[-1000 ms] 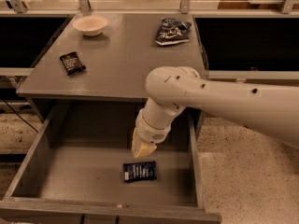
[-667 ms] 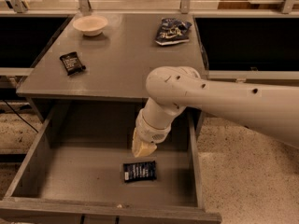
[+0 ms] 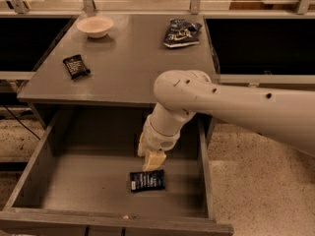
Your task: Pick rxbar blueberry from top drawer and place on counter
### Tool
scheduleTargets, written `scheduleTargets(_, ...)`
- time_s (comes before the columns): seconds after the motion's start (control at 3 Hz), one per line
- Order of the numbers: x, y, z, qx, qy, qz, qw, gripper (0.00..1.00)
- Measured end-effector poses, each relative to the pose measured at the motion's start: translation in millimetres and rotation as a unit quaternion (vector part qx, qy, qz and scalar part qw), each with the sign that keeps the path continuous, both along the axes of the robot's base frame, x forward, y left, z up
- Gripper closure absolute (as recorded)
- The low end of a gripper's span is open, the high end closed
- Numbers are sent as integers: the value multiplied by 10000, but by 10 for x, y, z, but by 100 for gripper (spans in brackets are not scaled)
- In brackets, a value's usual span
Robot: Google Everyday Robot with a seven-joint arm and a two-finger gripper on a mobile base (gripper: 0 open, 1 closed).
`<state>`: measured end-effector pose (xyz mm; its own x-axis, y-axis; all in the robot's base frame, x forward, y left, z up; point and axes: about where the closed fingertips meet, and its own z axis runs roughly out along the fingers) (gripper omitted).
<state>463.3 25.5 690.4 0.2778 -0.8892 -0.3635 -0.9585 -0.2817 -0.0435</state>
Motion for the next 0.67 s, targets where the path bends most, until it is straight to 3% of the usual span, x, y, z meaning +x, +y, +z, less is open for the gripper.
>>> scheduleTargets(0.33, -1, 0, -1, -1, 0, 0, 10000, 0)
scheduleTargets(0.67, -1, 1, -1, -2, 0, 0, 10000, 0)
